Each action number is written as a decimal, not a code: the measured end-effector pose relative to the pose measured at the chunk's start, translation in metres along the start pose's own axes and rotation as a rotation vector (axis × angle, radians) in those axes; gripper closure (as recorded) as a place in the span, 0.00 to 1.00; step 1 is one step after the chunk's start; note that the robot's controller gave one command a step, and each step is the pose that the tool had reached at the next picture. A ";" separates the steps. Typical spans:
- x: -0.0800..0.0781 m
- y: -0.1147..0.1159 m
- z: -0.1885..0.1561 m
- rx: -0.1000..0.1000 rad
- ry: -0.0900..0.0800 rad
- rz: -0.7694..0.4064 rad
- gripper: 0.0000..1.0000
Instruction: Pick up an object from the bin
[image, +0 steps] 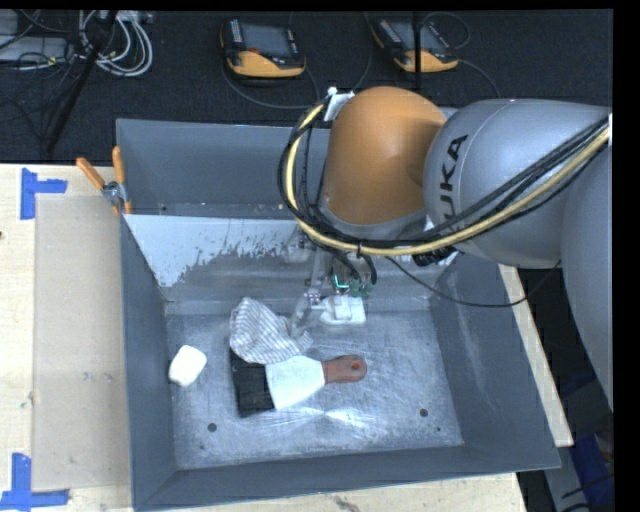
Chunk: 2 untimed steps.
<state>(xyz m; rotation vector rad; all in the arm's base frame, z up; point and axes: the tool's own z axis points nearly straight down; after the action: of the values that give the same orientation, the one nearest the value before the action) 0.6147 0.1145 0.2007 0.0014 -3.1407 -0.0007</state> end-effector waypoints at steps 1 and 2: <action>0.009 0.012 0.121 -0.004 -0.015 0.067 1.00; 0.009 0.012 0.121 -0.004 -0.015 0.067 1.00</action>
Offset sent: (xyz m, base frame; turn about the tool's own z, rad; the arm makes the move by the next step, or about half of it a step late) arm 0.0000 0.0000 0.0000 0.0000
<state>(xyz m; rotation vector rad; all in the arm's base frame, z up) 0.6054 0.1268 0.0802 -0.1046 -3.1539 -0.0071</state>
